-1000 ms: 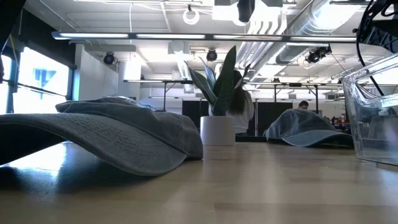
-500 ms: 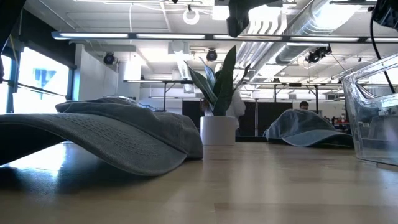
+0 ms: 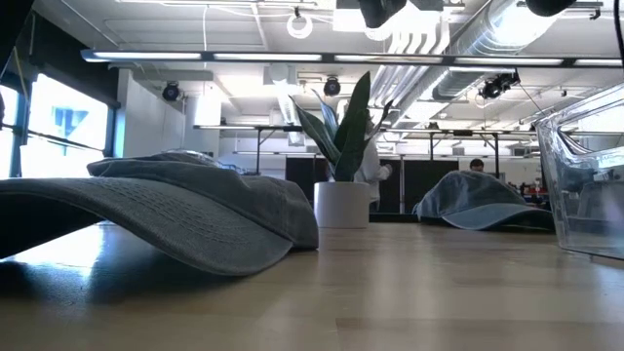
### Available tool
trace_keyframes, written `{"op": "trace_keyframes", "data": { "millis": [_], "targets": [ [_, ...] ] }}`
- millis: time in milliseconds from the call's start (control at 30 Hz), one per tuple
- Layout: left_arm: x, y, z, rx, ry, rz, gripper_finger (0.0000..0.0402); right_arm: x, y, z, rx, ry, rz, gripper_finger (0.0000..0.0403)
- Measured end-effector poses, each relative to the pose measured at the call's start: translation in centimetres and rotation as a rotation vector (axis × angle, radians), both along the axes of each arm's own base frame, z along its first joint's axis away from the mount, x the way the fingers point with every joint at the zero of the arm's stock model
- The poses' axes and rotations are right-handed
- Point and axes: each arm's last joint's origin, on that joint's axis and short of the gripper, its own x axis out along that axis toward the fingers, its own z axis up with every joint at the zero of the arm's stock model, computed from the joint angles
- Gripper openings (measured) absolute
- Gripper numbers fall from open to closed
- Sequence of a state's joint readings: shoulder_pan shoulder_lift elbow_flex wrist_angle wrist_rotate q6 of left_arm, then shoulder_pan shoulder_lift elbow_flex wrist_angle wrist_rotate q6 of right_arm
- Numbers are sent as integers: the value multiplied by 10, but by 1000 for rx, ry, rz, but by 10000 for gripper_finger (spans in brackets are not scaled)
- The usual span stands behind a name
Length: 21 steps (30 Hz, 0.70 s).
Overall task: Pick & Place hat
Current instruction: Put the right black cap into the right transparent bin
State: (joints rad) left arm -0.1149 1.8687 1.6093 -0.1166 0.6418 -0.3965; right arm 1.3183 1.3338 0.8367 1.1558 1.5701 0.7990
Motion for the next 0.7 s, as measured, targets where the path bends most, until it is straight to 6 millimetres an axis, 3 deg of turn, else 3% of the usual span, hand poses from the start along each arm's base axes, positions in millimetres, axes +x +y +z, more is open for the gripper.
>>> {"op": "trace_keyframes", "data": {
  "millis": [167, 500, 700],
  "targets": [
    [-2, -14, 0, 6, -6, -33, 123, -10, 3, 1, 21, -4, 40, 3],
    [-3, -18, 1, 11, -17, -31, 110, -21, -57, 47, -78, 21, 31, 3],
    [-3, -18, 1, 12, -15, -22, 110, -10, -71, 64, -122, 36, -42, 2]
  ]
}}
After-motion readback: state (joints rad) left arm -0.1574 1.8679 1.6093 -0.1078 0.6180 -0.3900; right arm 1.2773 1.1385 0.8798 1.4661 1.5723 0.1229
